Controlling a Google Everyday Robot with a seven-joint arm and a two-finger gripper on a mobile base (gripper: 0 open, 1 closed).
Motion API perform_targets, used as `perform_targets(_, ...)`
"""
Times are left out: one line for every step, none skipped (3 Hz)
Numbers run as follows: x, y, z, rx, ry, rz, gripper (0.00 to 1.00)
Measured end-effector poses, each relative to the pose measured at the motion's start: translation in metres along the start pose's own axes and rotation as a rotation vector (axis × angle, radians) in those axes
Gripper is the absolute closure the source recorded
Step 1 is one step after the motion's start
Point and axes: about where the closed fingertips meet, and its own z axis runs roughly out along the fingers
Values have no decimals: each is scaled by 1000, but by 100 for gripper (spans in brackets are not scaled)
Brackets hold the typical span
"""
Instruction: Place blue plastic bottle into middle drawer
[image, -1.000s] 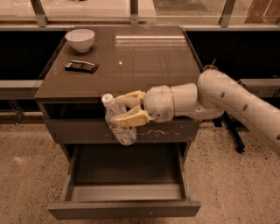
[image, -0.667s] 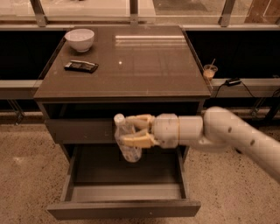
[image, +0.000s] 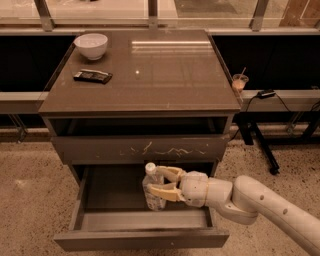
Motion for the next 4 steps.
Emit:
perform_targets(4,0,0,0,-6,7,100)
perform_targets(12,-11,-13,-11,1,6,100)
perform_targets(36,-36,-59,-30,-66,2,100)
perform_targets(53,-42,-77,-84,-47,1,100)
